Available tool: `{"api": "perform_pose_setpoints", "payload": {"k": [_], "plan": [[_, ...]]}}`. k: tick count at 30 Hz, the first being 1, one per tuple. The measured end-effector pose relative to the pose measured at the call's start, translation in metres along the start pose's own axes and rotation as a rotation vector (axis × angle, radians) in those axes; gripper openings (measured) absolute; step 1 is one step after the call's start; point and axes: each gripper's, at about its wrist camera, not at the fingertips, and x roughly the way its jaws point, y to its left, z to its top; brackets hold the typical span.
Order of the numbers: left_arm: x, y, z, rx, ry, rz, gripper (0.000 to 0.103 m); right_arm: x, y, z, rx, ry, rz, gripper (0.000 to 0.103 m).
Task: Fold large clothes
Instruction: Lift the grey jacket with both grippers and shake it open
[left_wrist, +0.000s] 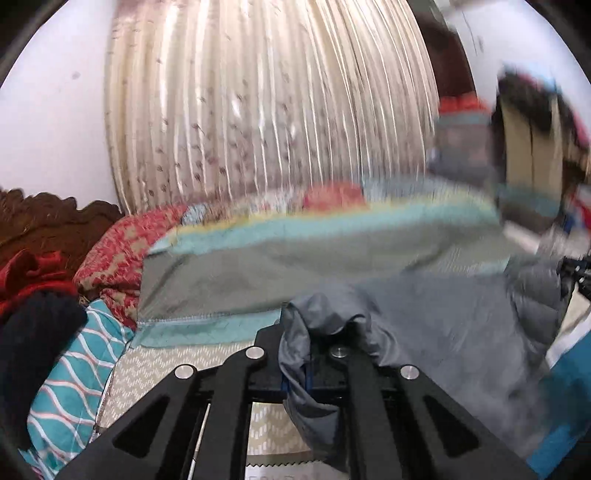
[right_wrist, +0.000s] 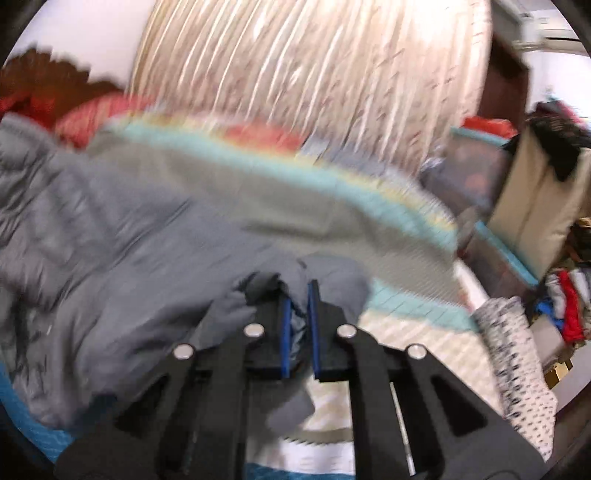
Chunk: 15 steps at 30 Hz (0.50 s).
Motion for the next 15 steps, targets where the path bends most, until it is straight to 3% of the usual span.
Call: {"api": "perform_pose_setpoints", "payload": {"k": [6, 11, 15], "plan": [[-0.107, 0.026, 0.049, -0.198, -0.182, -0.066, 0.027, -0.101, -0.063, 0.054, 0.070, -0.218, -0.078, 0.006], [-0.186, 0.040, 0.079, -0.301, -0.310, -0.120, 0.026, -0.168, -0.117, 0.079, 0.209, -0.309, -0.067, 0.006], [-0.223, 0.053, 0.091, -0.399, -0.342, -0.167, 0.026, -0.209, -0.149, 0.082, 0.309, -0.349, -0.014, 0.006]]}}
